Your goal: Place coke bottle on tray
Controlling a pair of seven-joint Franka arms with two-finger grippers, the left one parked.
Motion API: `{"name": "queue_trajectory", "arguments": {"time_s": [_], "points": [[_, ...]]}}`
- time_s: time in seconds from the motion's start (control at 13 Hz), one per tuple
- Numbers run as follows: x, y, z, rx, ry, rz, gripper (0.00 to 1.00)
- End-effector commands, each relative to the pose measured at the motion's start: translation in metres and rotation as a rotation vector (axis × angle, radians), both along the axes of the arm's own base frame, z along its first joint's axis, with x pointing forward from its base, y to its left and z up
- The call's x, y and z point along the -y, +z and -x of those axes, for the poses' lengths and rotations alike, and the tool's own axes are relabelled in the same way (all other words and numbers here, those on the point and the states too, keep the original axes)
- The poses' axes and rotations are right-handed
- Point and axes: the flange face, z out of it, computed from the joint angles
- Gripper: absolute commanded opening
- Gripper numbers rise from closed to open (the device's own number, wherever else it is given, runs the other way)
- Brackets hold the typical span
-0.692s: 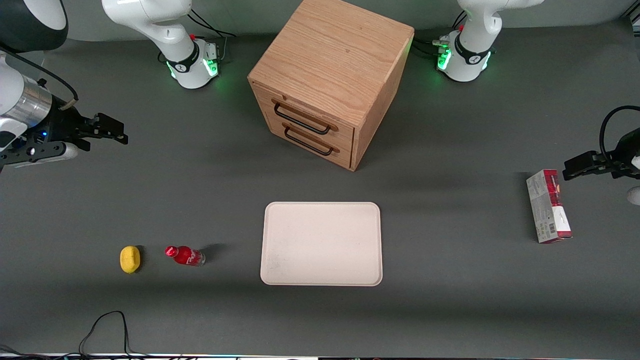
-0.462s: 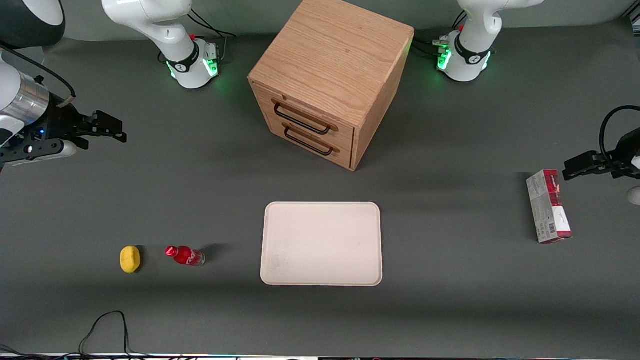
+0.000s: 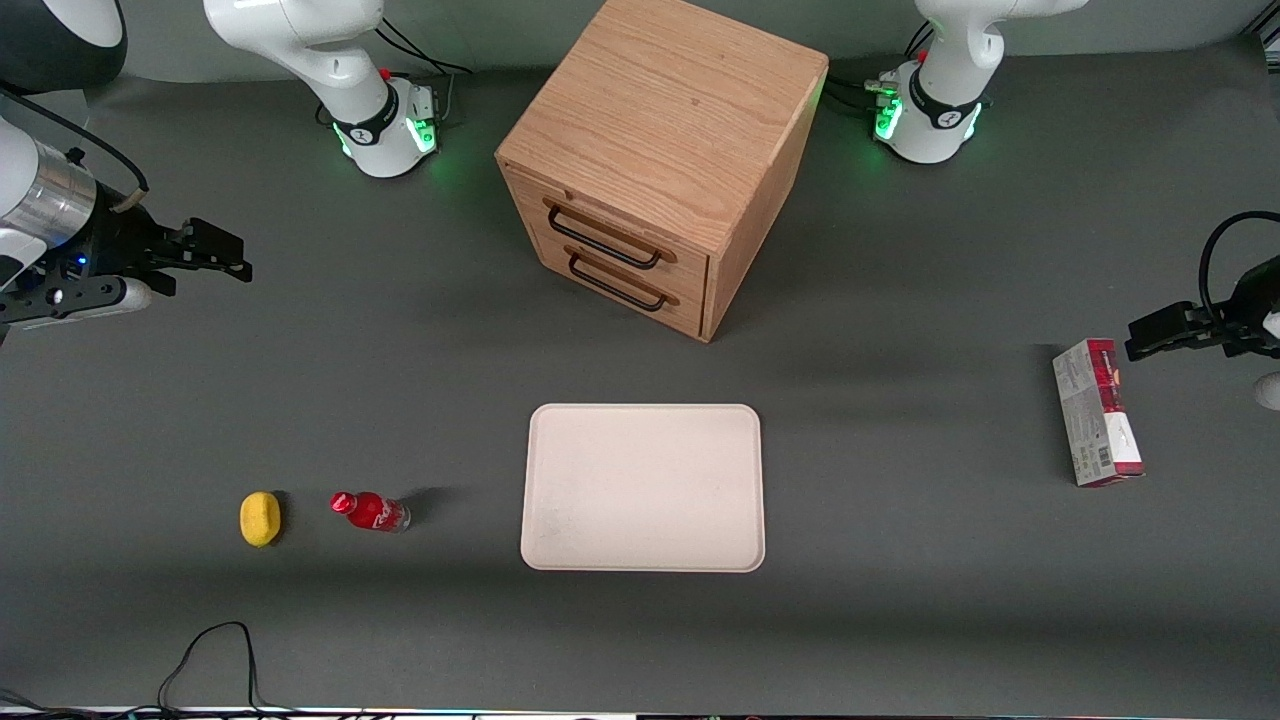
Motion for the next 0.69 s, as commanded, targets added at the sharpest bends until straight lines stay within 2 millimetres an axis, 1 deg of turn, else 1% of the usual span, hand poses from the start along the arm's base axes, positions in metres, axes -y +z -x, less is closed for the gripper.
{"name": "queue_trajectory", "arguments": {"time_s": [0.0,0.23,0.31,0.46,0.62], "points": [[-0.002,0.007,-0.004,-0.002,0.018,0.017,1.00],[-0.002,0.009,-0.004,0.002,0.016,0.015,1.00],[-0.002,0.012,-0.005,0.010,0.015,0.015,1.00],[-0.002,0.013,-0.013,0.015,0.010,0.015,1.00],[-0.006,0.004,-0.027,0.005,0.001,0.019,1.00]]}}
